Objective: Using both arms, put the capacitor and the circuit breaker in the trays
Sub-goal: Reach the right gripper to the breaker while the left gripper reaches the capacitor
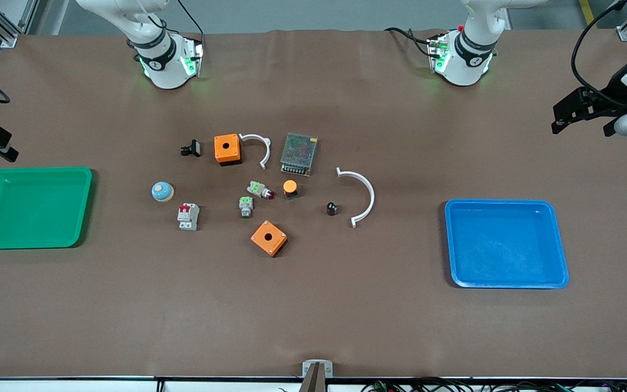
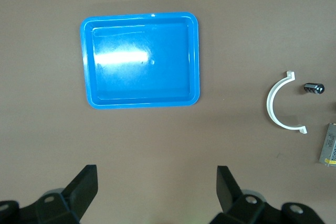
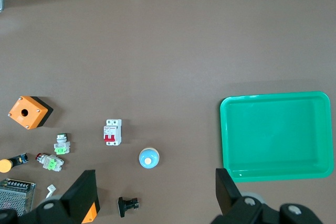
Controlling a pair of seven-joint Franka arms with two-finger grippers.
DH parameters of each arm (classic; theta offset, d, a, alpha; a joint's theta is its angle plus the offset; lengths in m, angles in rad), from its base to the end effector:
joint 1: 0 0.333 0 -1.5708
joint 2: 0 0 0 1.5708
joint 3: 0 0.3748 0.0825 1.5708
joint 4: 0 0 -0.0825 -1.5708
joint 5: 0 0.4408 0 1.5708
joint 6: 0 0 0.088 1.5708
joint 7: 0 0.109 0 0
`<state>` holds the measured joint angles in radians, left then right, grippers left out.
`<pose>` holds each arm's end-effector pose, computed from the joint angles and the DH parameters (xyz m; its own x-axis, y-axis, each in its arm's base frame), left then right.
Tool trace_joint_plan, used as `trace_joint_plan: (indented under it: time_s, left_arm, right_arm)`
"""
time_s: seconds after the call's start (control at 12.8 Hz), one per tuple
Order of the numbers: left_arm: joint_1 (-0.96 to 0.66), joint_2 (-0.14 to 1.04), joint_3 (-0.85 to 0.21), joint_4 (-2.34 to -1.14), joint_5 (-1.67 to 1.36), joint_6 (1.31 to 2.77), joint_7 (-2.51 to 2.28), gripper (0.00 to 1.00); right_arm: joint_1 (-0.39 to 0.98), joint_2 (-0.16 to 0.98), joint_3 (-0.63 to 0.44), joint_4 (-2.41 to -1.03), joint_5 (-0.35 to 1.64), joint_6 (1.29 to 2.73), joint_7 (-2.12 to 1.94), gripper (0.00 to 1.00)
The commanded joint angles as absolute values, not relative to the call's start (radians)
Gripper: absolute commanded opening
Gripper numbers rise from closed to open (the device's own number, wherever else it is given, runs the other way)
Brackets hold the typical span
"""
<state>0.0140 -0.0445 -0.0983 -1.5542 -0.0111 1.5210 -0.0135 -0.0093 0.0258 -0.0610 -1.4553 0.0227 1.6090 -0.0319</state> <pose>0.5877 -0.0525 0.7122 0.9974 -0.0712 0.0110 -0.0713 -0.9974 0.0069 0.6236 -0.0409 0.7304 0.9910 -0.0385 0.1282 -0.0366 -0.9992 -0.0170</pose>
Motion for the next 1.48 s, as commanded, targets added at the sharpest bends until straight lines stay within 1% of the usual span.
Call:
trace_joint_plan:
  time_s: [0.0, 0.16, 0.31, 0.39, 0.47, 0.55, 0.78, 1.02, 1.17, 1.41]
  left_arm:
    - [0.015, -0.035, -0.097, -1.531, -0.003, 1.509, 0.008, 1.00]
    - [0.005, -0.026, -0.100, -1.529, -0.008, 1.511, -0.002, 1.00]
    - [-0.012, 0.035, -0.115, -1.474, -0.009, 1.513, 0.002, 1.00]
    - [-0.037, 0.050, -0.138, -1.477, 0.000, 1.514, -0.003, 1.00]
    - [-0.063, 0.090, -0.150, -1.477, 0.000, 1.522, -0.008, 1.00]
    - [-0.098, 0.124, -0.164, -1.477, 0.002, 1.555, -0.020, 1.00]
    - [-0.191, 0.248, -0.167, -1.473, -0.012, 1.603, -0.194, 1.00]
    - [-0.343, 0.365, -0.167, -1.473, -0.012, 1.744, -0.517, 1.00]
    - [-0.444, 0.480, -0.166, -1.462, -0.006, 1.860, -0.810, 1.00]
    - [-0.563, 0.645, -0.153, -1.431, 0.002, 2.058, -1.131, 1.00]
  right_arm:
    - [-0.008, 0.038, -0.058, -1.427, 0.015, 1.598, -0.031, 1.00]
    - [-0.008, 0.038, -0.060, -1.428, 0.017, 1.598, -0.031, 1.00]
    - [-0.008, 0.041, -0.058, -1.430, 0.018, 1.597, -0.029, 1.00]
    - [-0.006, 0.060, -0.058, -1.434, 0.023, 1.595, -0.031, 1.00]
    - [-0.003, 0.093, -0.055, -1.433, 0.028, 1.592, -0.031, 1.00]
    - [0.008, 0.127, -0.054, -1.433, 0.031, 1.589, -0.031, 1.00]
    - [0.084, 0.221, -0.054, -1.433, 0.025, 1.589, -0.023, 1.00]
    - [0.127, 0.308, -0.054, -1.433, 0.029, 1.598, -0.021, 1.00]
    - [0.178, 0.382, -0.054, -1.431, 0.025, 1.632, -0.037, 1.00]
    - [0.230, 0.431, -0.054, -1.463, 0.029, 1.643, -0.017, 1.00]
